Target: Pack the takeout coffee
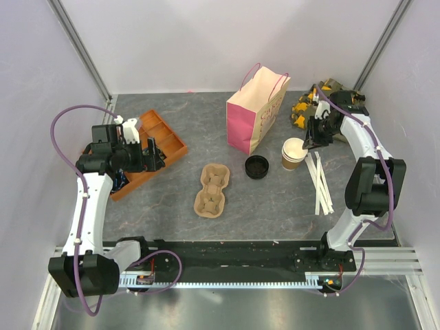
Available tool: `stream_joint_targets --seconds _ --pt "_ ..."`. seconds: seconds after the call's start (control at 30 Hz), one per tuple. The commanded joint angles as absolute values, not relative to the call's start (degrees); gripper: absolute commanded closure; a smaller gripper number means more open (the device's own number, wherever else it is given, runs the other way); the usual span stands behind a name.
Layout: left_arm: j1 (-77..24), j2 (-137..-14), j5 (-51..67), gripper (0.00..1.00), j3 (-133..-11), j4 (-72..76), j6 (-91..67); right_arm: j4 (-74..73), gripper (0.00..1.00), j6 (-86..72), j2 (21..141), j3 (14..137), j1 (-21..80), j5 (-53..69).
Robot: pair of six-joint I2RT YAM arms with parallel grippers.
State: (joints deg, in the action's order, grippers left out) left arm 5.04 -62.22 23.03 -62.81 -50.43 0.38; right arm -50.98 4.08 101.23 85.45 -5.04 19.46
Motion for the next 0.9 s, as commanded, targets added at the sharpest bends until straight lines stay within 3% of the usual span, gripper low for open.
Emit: stream_joint_targets --seconds 0.0,0.1,0.23,0.87 --pt "5.10 -62.14 23.99 0.00 -63.02 -48.43 1.93 -50.98 0.73 3.43 101.43 88.15 -5.36 20.48" --pt "5.10 -62.23 23.99 0.00 -63.02 -48.52 1.85 -51.33 0.88 3.34 101.34 88.42 -5.45 20.92" --pt "5.18 -62.49 24.08 0.00 -63.10 -48.43 1.85 -52.21 1.00 3.16 101.34 89.21 -5.62 22.50" --pt "5.10 -62.93 24.43 0.00 -63.89 -48.78 0.98 -57.39 1.00 2.64 99.50 96.06 -9.40 32.69"
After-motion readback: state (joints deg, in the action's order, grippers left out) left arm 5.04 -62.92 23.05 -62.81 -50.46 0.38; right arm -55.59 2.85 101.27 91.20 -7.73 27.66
